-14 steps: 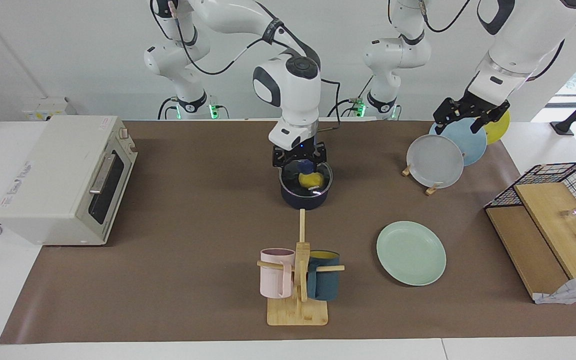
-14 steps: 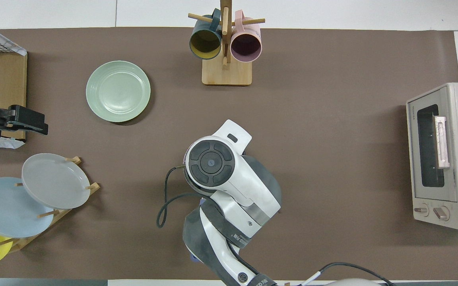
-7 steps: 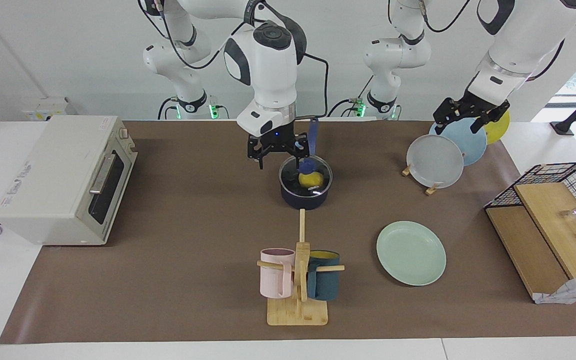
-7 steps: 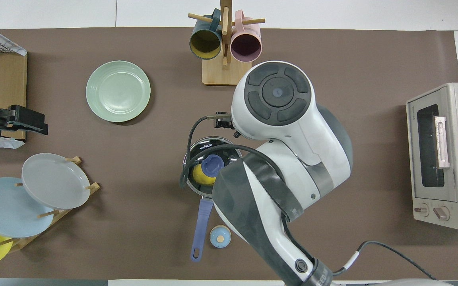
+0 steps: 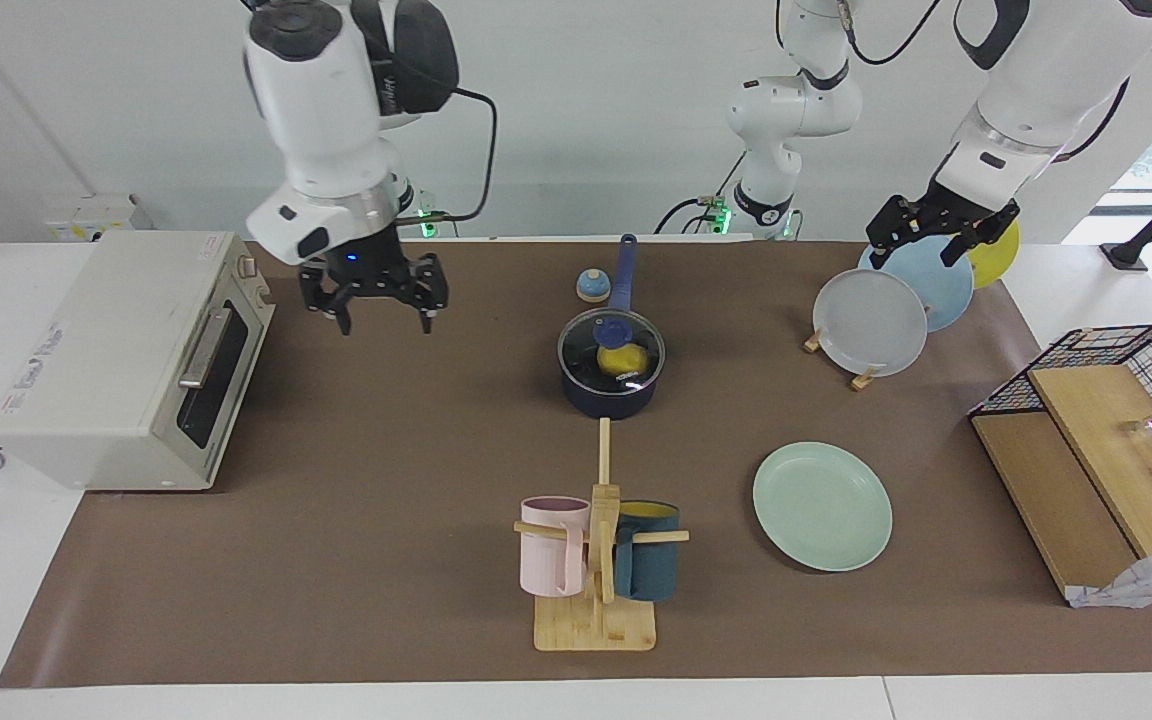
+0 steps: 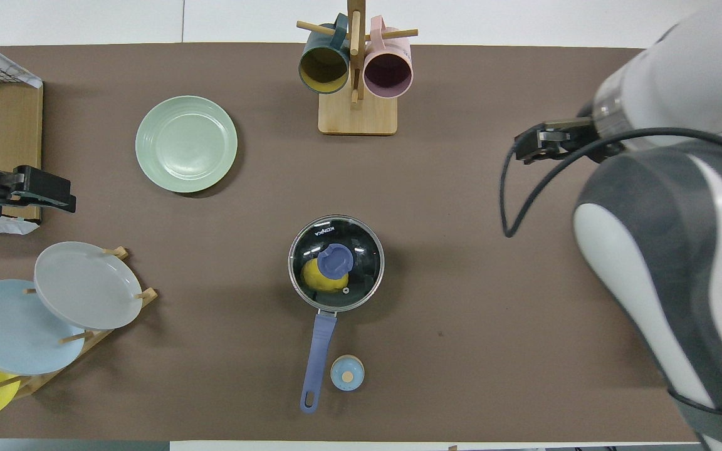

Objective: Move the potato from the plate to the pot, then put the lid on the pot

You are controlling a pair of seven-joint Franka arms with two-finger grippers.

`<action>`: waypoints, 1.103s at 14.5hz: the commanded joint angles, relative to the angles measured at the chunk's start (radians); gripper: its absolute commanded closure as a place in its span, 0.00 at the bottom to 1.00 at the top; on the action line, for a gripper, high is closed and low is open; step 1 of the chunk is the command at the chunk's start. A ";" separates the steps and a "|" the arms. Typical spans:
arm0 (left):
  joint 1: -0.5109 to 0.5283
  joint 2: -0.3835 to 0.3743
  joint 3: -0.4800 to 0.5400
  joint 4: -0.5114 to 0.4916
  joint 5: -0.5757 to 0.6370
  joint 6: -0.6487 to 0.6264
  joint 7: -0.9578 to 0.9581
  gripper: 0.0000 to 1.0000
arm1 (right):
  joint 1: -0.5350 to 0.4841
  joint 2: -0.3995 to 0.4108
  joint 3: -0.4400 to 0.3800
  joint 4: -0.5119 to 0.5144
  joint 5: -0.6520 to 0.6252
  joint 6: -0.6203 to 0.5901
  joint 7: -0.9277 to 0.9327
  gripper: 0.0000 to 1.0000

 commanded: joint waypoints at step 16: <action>0.012 -0.017 -0.003 -0.009 -0.010 -0.009 0.003 0.00 | -0.257 -0.105 0.068 -0.179 -0.080 -0.041 -0.202 0.00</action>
